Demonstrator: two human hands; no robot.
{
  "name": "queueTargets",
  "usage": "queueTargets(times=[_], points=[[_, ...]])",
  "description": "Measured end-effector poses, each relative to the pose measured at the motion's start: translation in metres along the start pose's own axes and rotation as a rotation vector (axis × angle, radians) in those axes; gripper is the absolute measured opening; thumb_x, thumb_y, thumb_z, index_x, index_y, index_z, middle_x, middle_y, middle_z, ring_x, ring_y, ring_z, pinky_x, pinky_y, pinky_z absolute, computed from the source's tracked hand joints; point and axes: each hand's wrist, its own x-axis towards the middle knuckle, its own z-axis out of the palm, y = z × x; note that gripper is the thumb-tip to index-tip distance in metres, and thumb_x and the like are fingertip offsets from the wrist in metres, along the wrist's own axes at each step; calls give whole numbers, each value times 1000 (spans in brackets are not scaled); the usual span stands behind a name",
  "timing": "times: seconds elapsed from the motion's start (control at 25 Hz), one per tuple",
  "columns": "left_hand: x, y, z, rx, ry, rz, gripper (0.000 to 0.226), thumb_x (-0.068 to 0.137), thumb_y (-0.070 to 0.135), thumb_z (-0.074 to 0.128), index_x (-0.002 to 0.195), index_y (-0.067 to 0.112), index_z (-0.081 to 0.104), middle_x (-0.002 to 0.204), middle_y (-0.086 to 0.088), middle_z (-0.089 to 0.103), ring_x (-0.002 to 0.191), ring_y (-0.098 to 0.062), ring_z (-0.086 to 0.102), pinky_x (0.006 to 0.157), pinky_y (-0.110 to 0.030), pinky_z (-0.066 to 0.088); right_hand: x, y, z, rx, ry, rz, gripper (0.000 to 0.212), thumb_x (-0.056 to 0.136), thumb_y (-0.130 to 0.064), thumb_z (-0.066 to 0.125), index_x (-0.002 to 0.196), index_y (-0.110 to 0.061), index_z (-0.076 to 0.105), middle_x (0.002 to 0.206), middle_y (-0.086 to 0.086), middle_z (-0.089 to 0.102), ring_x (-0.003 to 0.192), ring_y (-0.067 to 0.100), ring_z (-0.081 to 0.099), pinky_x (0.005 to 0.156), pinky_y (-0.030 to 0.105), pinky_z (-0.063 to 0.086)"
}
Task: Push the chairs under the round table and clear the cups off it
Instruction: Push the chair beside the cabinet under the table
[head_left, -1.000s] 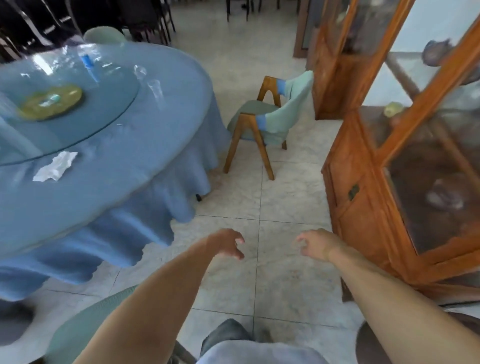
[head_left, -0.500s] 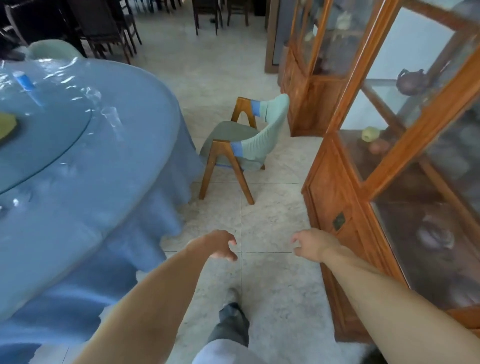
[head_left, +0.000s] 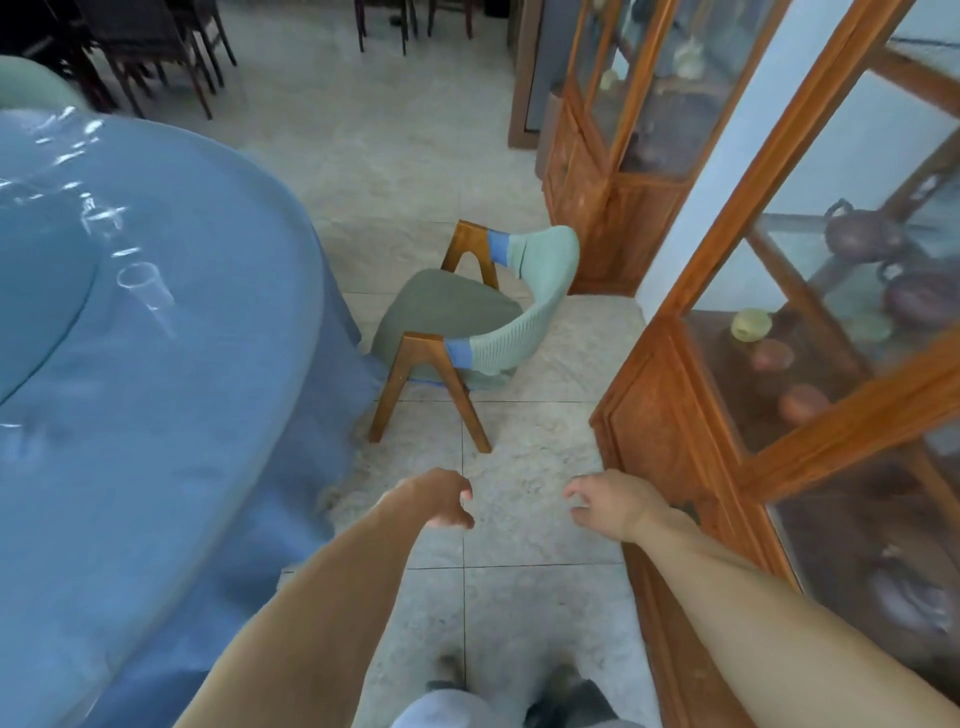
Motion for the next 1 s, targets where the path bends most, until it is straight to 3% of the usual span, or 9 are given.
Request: queueTargets(times=[0.2,0.6,0.8,1.0], points=[[52,10,-37,12,-17,-18,55,90,46,65,139,26,51,141,0,54,129,-24,50,107,-44,42,52,34,-36,-40,-2,-33,38,96,-39,50,134,-33,53,131,1,60,118,21,57,90,31,46],[175,80,-145,-39,25,-96,53,89,40,66,139,23,54,140,0,56,128,-23,52,107,-39,42,187,150,-149,-100,36,-114,43,95,-38,49,138,-30,51,137,3,56,122,23,54,94,32,44],[230,114,-187,-99,15,-141,53,84,47,68,130,22,59,133,-2,60,120,-25,55,102,-40,44,237,202,-200,-108,57,-130,38,94,-34,51,131,-28,57,131,4,57,119,24,56,94,35,48],[276,124,-218,-131,107,-203,69,86,48,66,147,29,40,144,-4,48,130,-26,48,105,-40,42,288,220,-229,-166,60,-156,47,94,-32,53,140,-29,45,131,5,51,118,27,55,90,38,47]])
